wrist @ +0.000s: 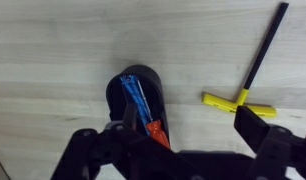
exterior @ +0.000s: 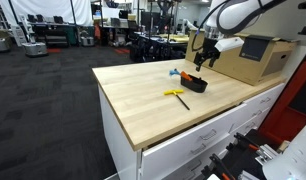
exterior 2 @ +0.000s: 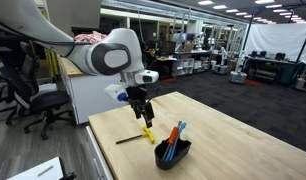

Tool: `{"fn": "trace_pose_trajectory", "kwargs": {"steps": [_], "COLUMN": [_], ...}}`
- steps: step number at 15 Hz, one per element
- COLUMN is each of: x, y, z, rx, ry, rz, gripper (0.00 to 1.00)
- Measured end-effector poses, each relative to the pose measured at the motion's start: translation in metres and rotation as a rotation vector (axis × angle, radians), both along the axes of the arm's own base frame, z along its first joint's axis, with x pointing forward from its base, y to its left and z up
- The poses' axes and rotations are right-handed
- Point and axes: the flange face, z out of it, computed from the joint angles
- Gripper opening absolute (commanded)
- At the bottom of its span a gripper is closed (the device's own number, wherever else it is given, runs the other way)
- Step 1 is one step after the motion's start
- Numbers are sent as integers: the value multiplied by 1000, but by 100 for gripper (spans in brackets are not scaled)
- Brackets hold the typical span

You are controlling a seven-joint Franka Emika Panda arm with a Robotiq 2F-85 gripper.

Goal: Remove the screwdriver and the blue objects from the blue bowl

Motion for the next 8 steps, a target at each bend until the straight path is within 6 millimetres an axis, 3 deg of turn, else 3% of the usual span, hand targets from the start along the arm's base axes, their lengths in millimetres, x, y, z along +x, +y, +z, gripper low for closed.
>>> {"fn": "trace_pose_trajectory", "kwargs": {"steps": [4, 8], "x": [35, 71], "y": [-35, -53], "z": [-11, -30], "rx": [7, 46], "ry": [-10, 4], "rz": [109, 233], "gripper": [100, 100]}}
